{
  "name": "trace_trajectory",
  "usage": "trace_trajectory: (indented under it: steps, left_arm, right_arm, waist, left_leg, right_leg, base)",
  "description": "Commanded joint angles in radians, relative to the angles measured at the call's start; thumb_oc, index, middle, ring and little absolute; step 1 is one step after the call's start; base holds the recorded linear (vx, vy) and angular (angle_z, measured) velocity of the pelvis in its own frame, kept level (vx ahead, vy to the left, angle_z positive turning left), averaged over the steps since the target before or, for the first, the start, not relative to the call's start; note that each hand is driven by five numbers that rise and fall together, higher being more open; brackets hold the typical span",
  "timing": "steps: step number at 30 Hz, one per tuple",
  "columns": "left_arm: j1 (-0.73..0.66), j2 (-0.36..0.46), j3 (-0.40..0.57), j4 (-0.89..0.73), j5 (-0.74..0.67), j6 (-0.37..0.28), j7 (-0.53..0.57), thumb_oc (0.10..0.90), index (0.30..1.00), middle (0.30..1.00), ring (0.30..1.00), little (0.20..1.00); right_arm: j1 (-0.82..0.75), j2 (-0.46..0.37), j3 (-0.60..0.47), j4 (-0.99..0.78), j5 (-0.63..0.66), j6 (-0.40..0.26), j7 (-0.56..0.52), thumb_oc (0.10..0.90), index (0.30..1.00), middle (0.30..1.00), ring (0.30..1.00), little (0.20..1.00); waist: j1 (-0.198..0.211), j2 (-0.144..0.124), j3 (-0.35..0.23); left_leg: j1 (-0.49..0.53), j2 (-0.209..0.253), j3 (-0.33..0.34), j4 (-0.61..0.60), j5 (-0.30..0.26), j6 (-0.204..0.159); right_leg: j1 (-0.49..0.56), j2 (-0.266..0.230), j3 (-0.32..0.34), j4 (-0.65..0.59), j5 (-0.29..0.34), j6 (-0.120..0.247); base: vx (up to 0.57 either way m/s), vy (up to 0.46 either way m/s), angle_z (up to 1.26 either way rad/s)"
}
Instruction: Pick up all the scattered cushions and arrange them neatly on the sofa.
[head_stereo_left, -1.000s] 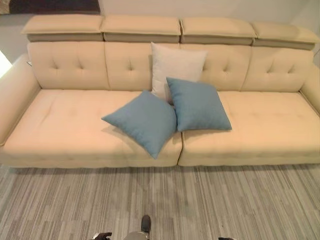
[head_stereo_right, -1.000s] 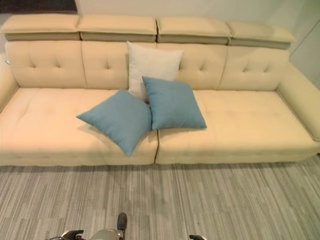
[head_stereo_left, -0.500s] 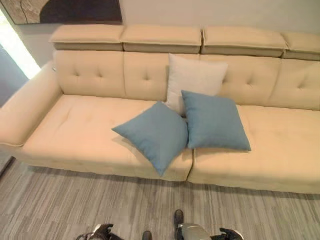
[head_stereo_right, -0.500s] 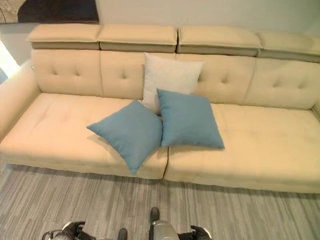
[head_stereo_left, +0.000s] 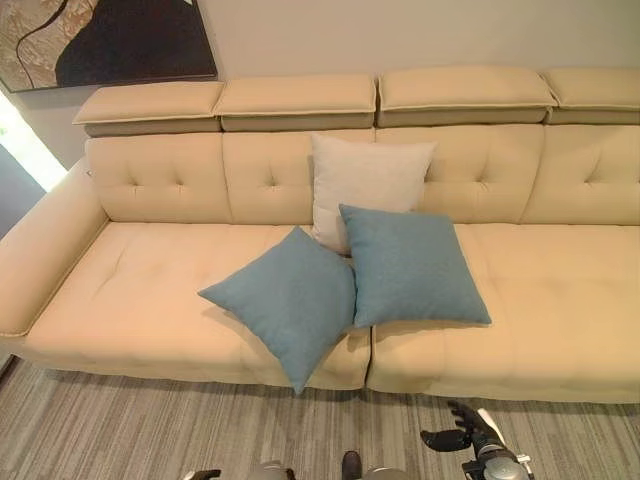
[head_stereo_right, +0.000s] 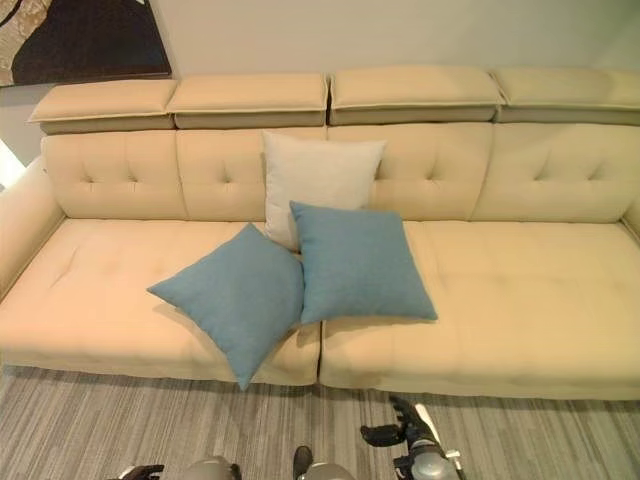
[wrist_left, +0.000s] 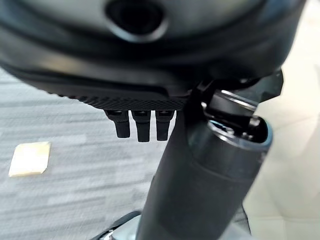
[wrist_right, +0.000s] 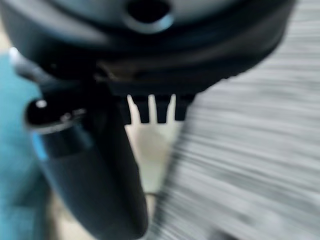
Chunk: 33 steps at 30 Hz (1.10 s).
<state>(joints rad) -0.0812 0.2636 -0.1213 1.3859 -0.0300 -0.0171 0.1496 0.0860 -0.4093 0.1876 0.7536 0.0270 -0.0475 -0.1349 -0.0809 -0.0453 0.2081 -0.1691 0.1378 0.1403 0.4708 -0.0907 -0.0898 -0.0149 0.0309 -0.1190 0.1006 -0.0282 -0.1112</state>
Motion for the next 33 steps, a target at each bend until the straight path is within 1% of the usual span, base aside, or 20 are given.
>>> trace_trajectory:
  steps: [1, 2, 4, 6, 9, 11, 12, 13, 14, 16, 18, 19, 21, 22, 25, 26, 27, 29, 31, 33]
  left_arm:
    - [-0.005, 0.039, 0.003, -0.026, -0.025, -0.031, 0.058, 0.8, 0.9, 0.9, 0.9, 0.9]
    - [-0.014, 0.043, -0.006, -0.034, -0.036, -0.039, 0.089, 0.8, 0.9, 0.9, 0.9, 0.9]
    - [-0.014, 0.043, -0.006, -0.034, -0.036, -0.039, 0.089, 0.8, 0.9, 0.9, 0.9, 0.9]
    - [-0.033, 0.048, -0.011, -0.014, -0.048, -0.049, 0.13, 0.8, 0.9, 0.9, 0.9, 0.9]
    - [-0.026, 0.038, -0.013, 0.01, -0.028, -0.045, 0.124, 0.8, 0.9, 0.9, 0.9, 0.9]
    - [-0.033, 0.036, -0.031, -0.009, -0.013, -0.048, 0.133, 0.8, 0.9, 0.9, 0.9, 0.9]
    - [-0.033, 0.036, -0.031, -0.009, -0.013, -0.048, 0.133, 0.8, 0.9, 0.9, 0.9, 0.9]
    - [-0.048, 0.056, -0.037, -0.035, -0.02, -0.056, 0.15, 0.8, 0.9, 0.9, 0.9, 0.9]
    - [-0.054, 0.067, -0.032, -0.054, -0.031, -0.059, 0.159, 0.8, 0.9, 0.9, 0.9, 0.9]
    - [-0.064, 0.102, -0.02, -0.107, -0.051, -0.068, 0.179, 0.8, 0.9, 0.9, 0.9, 0.9]
    - [-0.075, 0.134, -0.007, -0.177, -0.059, -0.088, 0.209, 0.8, 0.9, 0.9, 0.9, 0.9]
    - [-0.075, 0.134, -0.007, -0.177, -0.059, -0.088, 0.209, 0.8, 0.9, 0.9, 0.9, 0.9]
    - [-0.079, 0.142, 0.008, -0.256, -0.069, -0.104, 0.229, 0.8, 0.9, 0.9, 0.9, 0.9]
    - [-0.089, 0.141, 0.025, -0.301, -0.097, -0.122, 0.241, 0.8, 0.9, 0.9, 0.9, 0.9]
    - [-0.089, 0.14, 0.029, -0.347, -0.102, -0.127, 0.249, 0.8, 0.9, 0.9, 0.9, 0.9]
    - [-0.075, 0.134, 0.038, -0.417, -0.095, -0.139, 0.26, 0.8, 0.9, 0.9, 0.9, 0.9]
    - [-0.054, 0.128, 0.048, -0.459, -0.079, -0.144, 0.283, 0.8, 0.9, 0.9, 0.9, 0.9]
    - [-0.032, 0.117, 0.066, -0.491, -0.076, -0.141, 0.297, 0.8, 0.9, 0.9, 0.9, 0.9]
    - [0.001, 0.102, 0.103, -0.595, -0.071, -0.155, 0.327, 0.8, 0.9, 0.9, 0.9, 0.9]
    - [-0.014, 0.098, 0.092, -0.6, -0.077, -0.148, 0.332, 0.8, 0.9, 0.9, 0.9, 0.9]
  right_arm:
    - [0.012, -0.062, -0.002, -0.04, -0.042, -0.04, -0.051, 0.8, 0.9, 0.9, 0.9, 0.9]
    - [-0.013, -0.06, 0.014, -0.004, -0.054, -0.038, -0.075, 0.8, 0.9, 0.9, 0.9, 0.9]
    - [-0.014, -0.059, 0.014, -0.003, -0.054, -0.038, -0.076, 0.8, 0.9, 0.9, 0.9, 0.9]
    - [-0.077, -0.044, 0.039, 0.086, -0.046, -0.038, -0.103, 0.8, 0.9, 0.9, 0.9, 0.9]
    - [-0.083, -0.023, 0.036, 0.146, -0.046, -0.036, -0.093, 0.8, 0.9, 0.9, 0.9, 0.9]
    - [-0.089, 0.004, 0.02, 0.189, -0.028, -0.034, -0.087, 0.8, 0.9, 0.9, 0.9, 0.9]
    - [-0.089, 0.004, 0.02, 0.189, -0.028, -0.034, -0.087, 0.8, 0.9, 0.9, 0.9, 0.9]
    - [-0.102, 0.016, 0.011, 0.191, -0.004, -0.038, -0.086, 0.8, 0.9, 0.9, 0.9, 0.9]
    - [-0.107, 0.018, 0.01, 0.181, 0.003, -0.039, -0.089, 0.8, 0.9, 0.9, 0.9, 0.9]
    - [-0.105, 0.028, 0.007, 0.142, 0.013, -0.047, -0.102, 0.8, 0.9, 0.9, 0.9, 0.9]
    - [-0.095, 0.04, 0.0, 0.075, 0.037, -0.072, -0.12, 0.8, 0.9, 0.9, 0.9, 0.9]
    - [-0.095, 0.04, 0.0, 0.075, 0.037, -0.072, -0.12, 0.8, 0.9, 0.9, 0.9, 0.9]
    - [-0.089, 0.042, 0.002, 0.01, 0.057, -0.094, -0.127, 0.8, 0.9, 0.9, 0.9, 0.9]
    - [-0.085, 0.045, 0.002, -0.032, 0.074, -0.112, -0.134, 0.8, 0.9, 0.9, 0.9, 0.9]
    - [-0.075, 0.048, -0.004, -0.071, 0.079, -0.119, -0.141, 0.8, 0.9, 0.9, 0.9, 0.9]
    - [-0.042, 0.057, -0.021, -0.141, 0.073, -0.126, -0.147, 0.8, 0.9, 0.9, 0.9, 0.9]
    - [-0.023, 0.055, -0.026, -0.171, 0.055, -0.13, -0.153, 0.8, 0.9, 0.9, 0.9, 0.9]
    - [-0.006, 0.063, -0.032, -0.197, 0.054, -0.134, -0.156, 0.8, 0.9, 0.9, 0.9, 0.9]
    - [0.013, 0.052, -0.061, -0.268, 0.059, -0.14, -0.169, 0.8, 0.9, 0.9, 0.9, 0.9]
    - [0.008, 0.054, -0.063, -0.29, 0.1, -0.128, -0.17, 0.8, 0.9, 0.9, 0.9, 0.9]
  waist:
    - [0.006, -0.005, 0.024]
    - [0.024, 0.011, 0.03]
    - [0.025, 0.01, 0.032]
    - [0.061, 0.011, 0.015]
    - [0.062, 0.016, -0.02]
    - [0.063, 0.0, -0.044]
    - [0.065, -0.001, -0.044]
    - [0.063, -0.008, -0.044]
    - [0.064, -0.004, -0.039]
    - [0.066, 0.009, -0.029]
    - [0.036, 0.019, -0.014]
    - [0.036, 0.02, -0.017]
    - [0.001, 0.018, 0.001]
    - [-0.02, 0.014, 0.011]
    - [-0.033, 0.017, 0.014]
    - [-0.043, 0.019, 0.001]
    - [-0.043, 0.02, -0.006]
    - [-0.05, 0.022, -0.024]
    - [-0.044, 0.029, -0.025]
    - [-0.035, 0.021, -0.007]
  left_leg:
    - [-0.024, 0.083, -0.021, -0.169, 0.092, 0.024]
    - [-0.033, 0.141, -0.103, -0.276, 0.178, -0.007]
    - [-0.028, 0.141, -0.102, -0.281, 0.18, -0.008]
    - [-0.05, 0.191, -0.247, -0.353, 0.246, -0.049]
    - [-0.03, 0.198, -0.196, -0.363, 0.219, -0.061]
    - [-0.03, 0.138, -0.158, -0.302, 0.155, -0.055]
    - [-0.03, 0.137, -0.157, -0.3, 0.153, -0.054]
    - [-0.009, 0.098, -0.12, -0.289, 0.107, -0.026]
    - [0.002, 0.087, -0.096, -0.286, 0.093, -0.012]
    - [0.033, 0.066, -0.055, -0.294, 0.066, 0.017]
    - [0.087, 0.014, -0.036, -0.315, 0.038, 0.045]
    - [0.085, 0.015, -0.036, -0.317, 0.04, 0.045]
    - [0.129, -0.039, -0.029, -0.329, 0.013, 0.06]
    - [0.169, -0.089, -0.019, -0.333, -0.012, 0.07]
    - [0.2, -0.111, -0.017, -0.337, -0.034, 0.072]
    - [0.219, -0.129, -0.007, -0.325, -0.053, 0.072]
    - [0.214, -0.128, -0.005, -0.288, -0.059, 0.068]
    - [0.206, -0.131, -0.003, -0.257, -0.052, 0.059]
    - [0.158, -0.102, 0.005, -0.001, 0.049, -0.017]
    - [0.089, -0.097, -0.022, 0.152, 0.085, -0.031]
  right_leg:
    - [0.001, -0.078, 0.082, 0.078, -0.108, 0.15]
    - [0.022, -0.084, 0.111, 0.104, -0.142, 0.163]
    - [0.022, -0.085, 0.112, 0.107, -0.144, 0.162]
    - [0.074, -0.118, 0.192, 0.108, -0.184, 0.202]
    - [0.102, -0.159, 0.2, 0.09, -0.185, 0.231]
    - [0.091, -0.238, 0.2, 0.1, -0.107, 0.276]
    - [0.091, -0.239, 0.202, 0.1, -0.107, 0.277]
    - [0.041, -0.287, 0.206, 0.162, 0.009, 0.284]
    - [0.011, -0.304, 0.2, 0.202, 0.047, 0.274]
    - [-0.046, -0.328, 0.161, 0.28, 0.08, 0.249]
    - [-0.107, -0.261, 0.132, 0.298, 0.028, 0.231]
    - [-0.108, -0.26, 0.131, 0.296, 0.031, 0.23]
    - [-0.155, -0.161, 0.113, 0.237, -0.014, 0.226]
    - [-0.192, -0.106, 0.058, 0.176, -0.009, 0.228]
    - [-0.2, -0.091, -0.005, 0.148, -0.007, 0.22]
    - [-0.175, -0.1, -0.089, 0.102, -0.023, 0.192]
    - [-0.135, -0.103, -0.098, 0.08, -0.034, 0.18]
    - [-0.112, -0.082, -0.061, 0.063, -0.038, 0.162]
    - [-0.04, -0.061, -0.01, 0.047, -0.042, 0.138]
    - [-0.031, -0.054, 0.034, 0.065, -0.049, 0.112]
  base:
    - [0.41, 0.412, -0.28]
    - [0.23, 0.216, -0.26]
    - [0.23, 0.235, -0.35]
    - [0.47, 0.526, -0.47]
    - [0.41, 0.489, -0.81]
    - [0.27, 0.405, -0.14]
    - [0.2, 0.369, 0.08]
    - [0.16, 0.383, -0.08]
    - [0.2, 0.535, -0.18]
    - [0.17, 0.449, -0.37]
    - [0.22, 0.375, -0.47]
    - [0.16, 0.203, -0.28]
    - [0.23, 0.261, -0.09]
    - [0.22, 0.229, -0.01]
    - [0.18, 0.139, 0.07]
    - [0.21, 0.049, 0.24]
    - [0.29, 0.052, 0.22]
    - [0.2, 0.006, 0.14]
    - [0.21, 0.002, -0.01]
    - [0.05, 0.007, -0.54]
